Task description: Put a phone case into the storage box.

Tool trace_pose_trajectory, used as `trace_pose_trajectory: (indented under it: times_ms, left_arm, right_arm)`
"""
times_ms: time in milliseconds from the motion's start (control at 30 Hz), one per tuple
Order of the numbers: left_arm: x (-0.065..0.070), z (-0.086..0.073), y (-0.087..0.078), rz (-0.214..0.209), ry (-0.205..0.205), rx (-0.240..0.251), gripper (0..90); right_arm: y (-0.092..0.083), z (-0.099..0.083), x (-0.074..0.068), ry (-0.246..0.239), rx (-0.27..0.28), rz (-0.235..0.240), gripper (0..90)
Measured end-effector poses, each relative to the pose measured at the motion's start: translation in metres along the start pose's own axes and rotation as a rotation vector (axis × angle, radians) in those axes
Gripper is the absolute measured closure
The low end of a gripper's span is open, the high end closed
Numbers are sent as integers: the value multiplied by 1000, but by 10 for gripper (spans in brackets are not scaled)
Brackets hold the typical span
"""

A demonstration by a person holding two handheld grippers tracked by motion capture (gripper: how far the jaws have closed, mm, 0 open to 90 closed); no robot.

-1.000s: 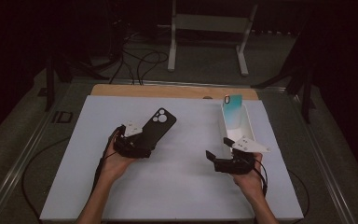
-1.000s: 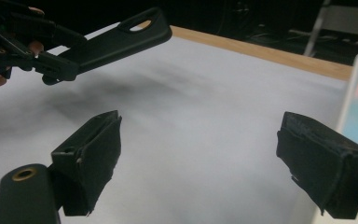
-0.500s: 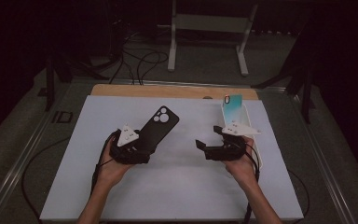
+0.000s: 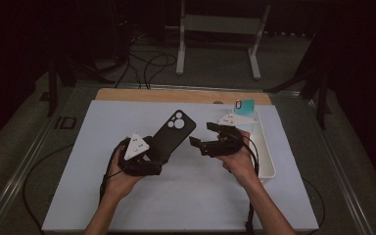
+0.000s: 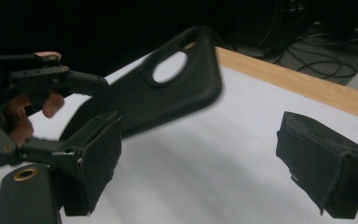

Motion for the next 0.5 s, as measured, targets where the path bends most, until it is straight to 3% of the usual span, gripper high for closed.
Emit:
trace_pose_trajectory:
  times_ms: [267,367,500]
  left_arm:
    - [12,5,5,-26,9,21,153]
    - [21,9,5,-51,18,49,151]
    - [23,10,5,-57,20,68,151]
  right_arm:
    - [6,6,-5,37,3,47,170]
    - [9,7,-9,51,-3,56,294]
    - [9,7,-11,67,-3,74,369]
Point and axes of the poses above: each handheld gripper's, and its own axes: y roughly forward along the jaws, z roughly out of its top, x roughly to its right, the point moved 5 cm from there along y, roughly forward along the jaws, and after that the axes turned 6 degrees about -y, right-handed, at the moved point
